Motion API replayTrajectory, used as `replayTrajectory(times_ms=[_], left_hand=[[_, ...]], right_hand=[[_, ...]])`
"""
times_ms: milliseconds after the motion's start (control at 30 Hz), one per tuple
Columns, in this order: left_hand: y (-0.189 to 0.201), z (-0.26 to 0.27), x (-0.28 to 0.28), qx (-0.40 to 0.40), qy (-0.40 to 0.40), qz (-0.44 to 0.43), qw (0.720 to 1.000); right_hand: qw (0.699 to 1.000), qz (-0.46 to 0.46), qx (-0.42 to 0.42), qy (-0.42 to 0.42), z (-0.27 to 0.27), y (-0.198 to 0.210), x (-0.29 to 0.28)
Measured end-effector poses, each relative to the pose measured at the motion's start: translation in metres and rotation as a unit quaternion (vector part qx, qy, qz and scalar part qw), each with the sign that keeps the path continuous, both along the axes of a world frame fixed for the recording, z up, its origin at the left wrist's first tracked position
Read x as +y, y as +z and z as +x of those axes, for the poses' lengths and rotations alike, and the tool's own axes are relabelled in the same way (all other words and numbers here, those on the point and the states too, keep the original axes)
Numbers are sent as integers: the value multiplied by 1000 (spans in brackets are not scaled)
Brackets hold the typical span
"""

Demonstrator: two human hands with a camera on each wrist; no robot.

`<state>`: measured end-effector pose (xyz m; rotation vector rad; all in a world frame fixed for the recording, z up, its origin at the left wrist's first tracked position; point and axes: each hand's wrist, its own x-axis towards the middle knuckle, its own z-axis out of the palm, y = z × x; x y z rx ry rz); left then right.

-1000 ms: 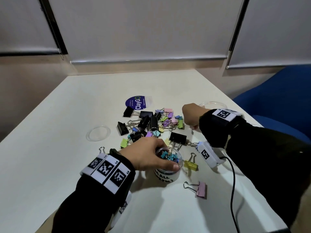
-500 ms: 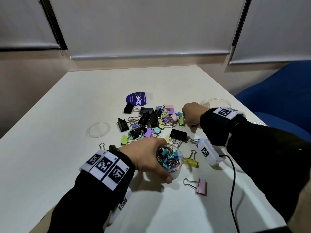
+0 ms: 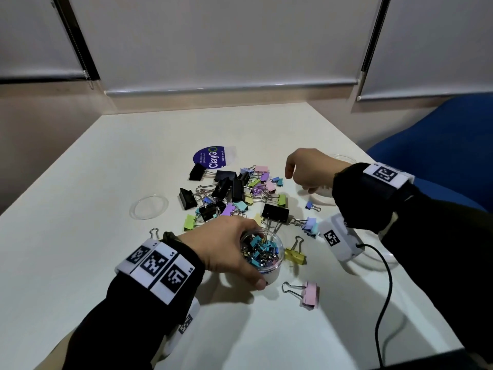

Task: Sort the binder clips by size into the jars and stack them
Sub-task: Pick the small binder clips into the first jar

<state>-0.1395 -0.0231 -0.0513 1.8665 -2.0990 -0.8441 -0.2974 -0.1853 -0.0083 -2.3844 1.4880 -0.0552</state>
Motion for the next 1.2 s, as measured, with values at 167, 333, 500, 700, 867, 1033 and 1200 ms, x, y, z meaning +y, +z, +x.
replayTrajectory(times_ms=[167,333,500,700,867,1033,1200], left_hand=[[0,-3,1,-7,-6,-7,1000],[0,-2,2,10,-6,8,1000],[2,-4,3,47,-11,31,998],[6,-6,5,44,-8,5,999],[11,-8,7,117,24,-34,992],[15,-9,9,120,28,-46,991],[14,-10,9,117,33,-74,990]], right_hand=[[998,-17,66,12,3,-6,-1],[969,-52,235,53,2,-19,11],[967,-56,245,43,-1,-22,13],[980,-60,188,32,-4,-24,16],[995,-53,59,56,-3,-1,35],[990,46,-17,131,-18,32,75],[979,82,-9,185,-25,32,101]])
